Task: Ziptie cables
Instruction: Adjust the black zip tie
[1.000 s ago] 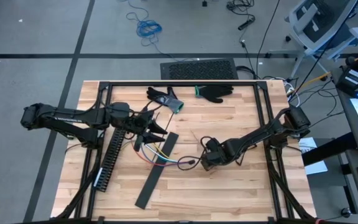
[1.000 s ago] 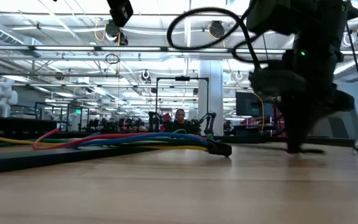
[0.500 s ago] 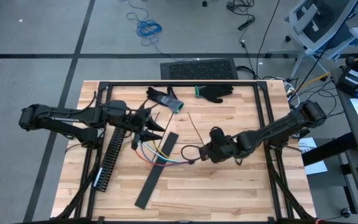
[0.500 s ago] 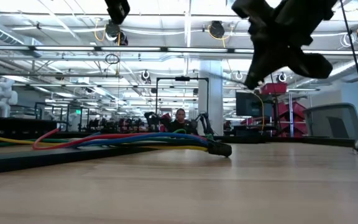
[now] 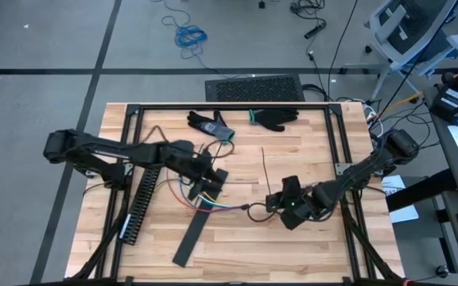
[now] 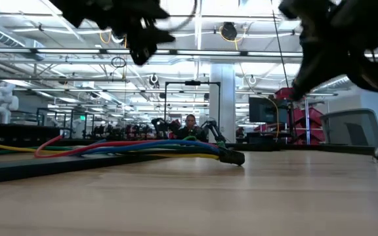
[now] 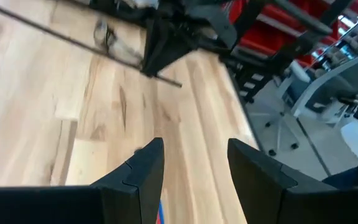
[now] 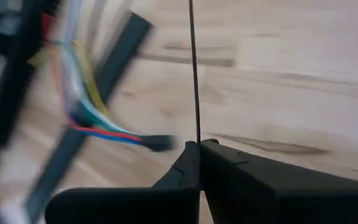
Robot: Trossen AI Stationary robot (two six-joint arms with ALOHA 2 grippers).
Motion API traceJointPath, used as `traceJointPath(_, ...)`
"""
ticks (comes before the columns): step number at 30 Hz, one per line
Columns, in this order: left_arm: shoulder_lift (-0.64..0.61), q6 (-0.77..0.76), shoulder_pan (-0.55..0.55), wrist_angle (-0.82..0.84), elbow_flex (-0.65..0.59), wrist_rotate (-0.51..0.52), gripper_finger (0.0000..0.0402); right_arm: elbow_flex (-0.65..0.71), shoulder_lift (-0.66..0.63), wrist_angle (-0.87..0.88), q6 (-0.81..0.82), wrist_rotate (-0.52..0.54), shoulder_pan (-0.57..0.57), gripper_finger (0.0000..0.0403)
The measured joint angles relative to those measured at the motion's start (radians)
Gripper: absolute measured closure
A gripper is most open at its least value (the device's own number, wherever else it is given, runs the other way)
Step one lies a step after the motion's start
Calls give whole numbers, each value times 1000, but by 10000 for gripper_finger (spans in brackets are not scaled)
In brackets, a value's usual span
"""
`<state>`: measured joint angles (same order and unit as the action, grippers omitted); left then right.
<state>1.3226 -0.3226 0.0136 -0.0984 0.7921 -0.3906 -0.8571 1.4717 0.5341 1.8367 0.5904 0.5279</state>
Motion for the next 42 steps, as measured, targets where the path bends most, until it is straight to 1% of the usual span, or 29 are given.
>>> traceJointPath(1, 28, -10, -4, -10, 0, -2, 229, 12, 5, 8, -8, -30, -14, 403)
traceJointPath(5, 117, -12, -43, -23, 24, -52, 229, 27, 39, 13, -150, -165, -101, 403)
traceJointPath(9, 167, 26, -92, -22, 53, -55, 229, 28, 78, -7, -313, -242, -190, 403)
traceJointPath(12, 190, 71, -119, -22, 81, -10, 229, 28, 93, -13, -418, -275, -254, 403)
traceJointPath(15, 214, 102, -139, -22, 105, 61, 229, 28, 111, -12, -509, -303, -314, 403)
traceJointPath(17, 237, 97, -142, -19, 112, 92, 229, 28, 116, -14, -549, -311, -349, 403)
traceJointPath(19, 267, 88, -143, 6, 118, 98, 229, 27, 115, -17, -571, -308, -377, 403)
traceJointPath(22, 315, 72, -142, 104, 141, 108, 229, 27, 104, -32, -612, -305, -409, 403)
traceJointPath(26, 388, 157, -147, 194, 189, 104, 229, 27, 101, -41, -653, -308, -429, 403)
traceJointPath(30, 430, 227, -152, 195, 240, 101, 229, 27, 98, -36, -662, -309, -431, 403)
traceJointPath(34, 446, 226, -153, 225, 264, 209, 229, 27, 97, -35, -661, -309, -437, 403)
traceJointPath(38, 445, 203, -159, 265, 266, 284, 229, 27, 97, -42, -648, -303, -441, 403)
traceJointPath(42, 445, 175, -174, 252, 266, 291, 229, 27, 97, -45, -656, -301, -450, 403)
